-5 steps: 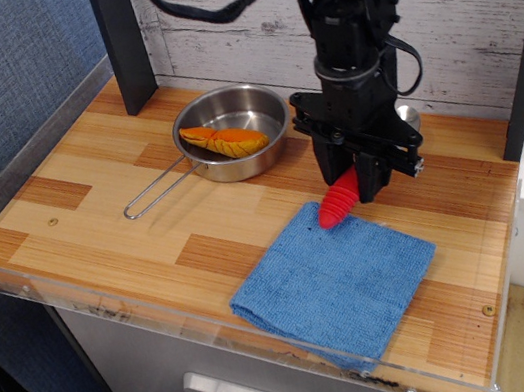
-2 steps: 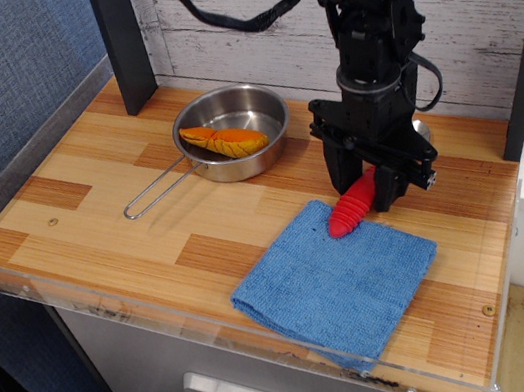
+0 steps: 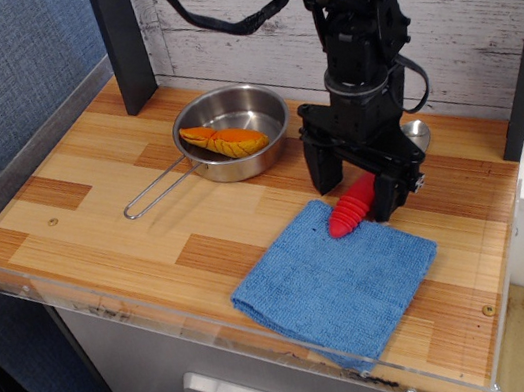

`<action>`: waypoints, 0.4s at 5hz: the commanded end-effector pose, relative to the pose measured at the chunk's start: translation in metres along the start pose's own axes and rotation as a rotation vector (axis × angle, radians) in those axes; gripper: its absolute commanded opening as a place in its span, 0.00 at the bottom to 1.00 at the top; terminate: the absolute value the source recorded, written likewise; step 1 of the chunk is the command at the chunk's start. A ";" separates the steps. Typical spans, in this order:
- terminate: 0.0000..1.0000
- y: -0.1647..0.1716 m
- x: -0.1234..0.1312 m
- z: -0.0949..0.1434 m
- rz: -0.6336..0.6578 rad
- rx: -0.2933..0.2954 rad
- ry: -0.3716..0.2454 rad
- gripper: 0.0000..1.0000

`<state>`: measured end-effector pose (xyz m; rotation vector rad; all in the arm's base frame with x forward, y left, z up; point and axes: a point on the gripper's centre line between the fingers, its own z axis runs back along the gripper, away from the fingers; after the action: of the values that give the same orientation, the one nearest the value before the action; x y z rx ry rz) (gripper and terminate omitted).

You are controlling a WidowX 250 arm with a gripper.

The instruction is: Move the red spoon to the top side of the cloth.

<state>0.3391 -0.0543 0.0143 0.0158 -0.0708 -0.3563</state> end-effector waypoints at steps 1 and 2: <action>0.00 0.021 -0.013 0.083 0.054 0.017 -0.144 1.00; 0.00 0.031 -0.027 0.112 0.079 0.009 -0.178 1.00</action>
<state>0.3213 -0.0155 0.1114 -0.0123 -0.1965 -0.2715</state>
